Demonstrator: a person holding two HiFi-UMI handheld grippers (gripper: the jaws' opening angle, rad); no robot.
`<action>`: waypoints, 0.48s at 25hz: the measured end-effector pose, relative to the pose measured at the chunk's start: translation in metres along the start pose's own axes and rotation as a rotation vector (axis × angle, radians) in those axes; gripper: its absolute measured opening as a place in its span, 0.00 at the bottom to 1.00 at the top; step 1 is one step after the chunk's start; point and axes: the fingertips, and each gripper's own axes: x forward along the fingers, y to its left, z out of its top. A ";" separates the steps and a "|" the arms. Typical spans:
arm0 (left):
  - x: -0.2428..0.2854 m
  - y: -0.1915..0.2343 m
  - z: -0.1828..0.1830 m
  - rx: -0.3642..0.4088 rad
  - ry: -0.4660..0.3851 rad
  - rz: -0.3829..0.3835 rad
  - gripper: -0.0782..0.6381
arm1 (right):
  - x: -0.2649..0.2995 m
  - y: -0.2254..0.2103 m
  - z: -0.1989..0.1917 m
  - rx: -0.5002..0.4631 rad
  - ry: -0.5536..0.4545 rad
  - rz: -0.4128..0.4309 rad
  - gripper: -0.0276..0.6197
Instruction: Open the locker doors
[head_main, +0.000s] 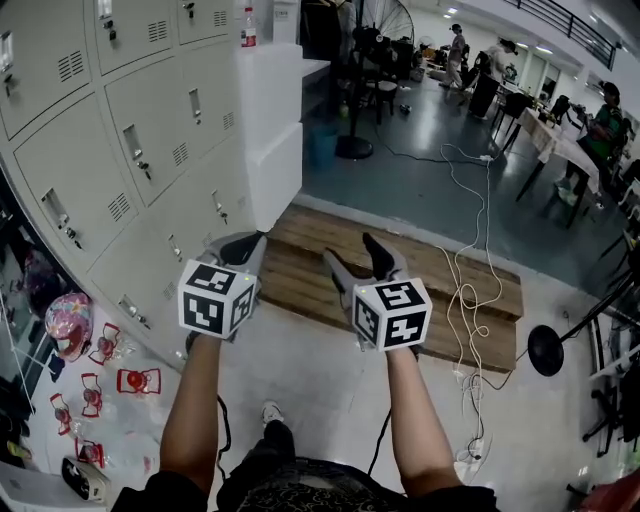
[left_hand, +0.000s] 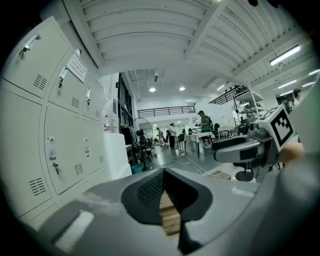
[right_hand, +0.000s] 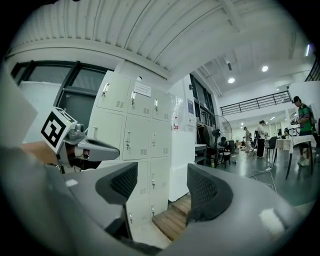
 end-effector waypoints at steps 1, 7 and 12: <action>0.005 0.007 -0.001 -0.001 -0.001 0.000 0.11 | 0.008 0.000 0.000 -0.002 0.001 -0.001 0.50; 0.033 0.061 -0.001 -0.006 -0.001 -0.008 0.11 | 0.068 0.001 0.006 -0.002 0.006 -0.007 0.50; 0.055 0.111 0.002 -0.010 -0.004 -0.007 0.11 | 0.119 0.002 0.015 -0.007 0.011 -0.015 0.50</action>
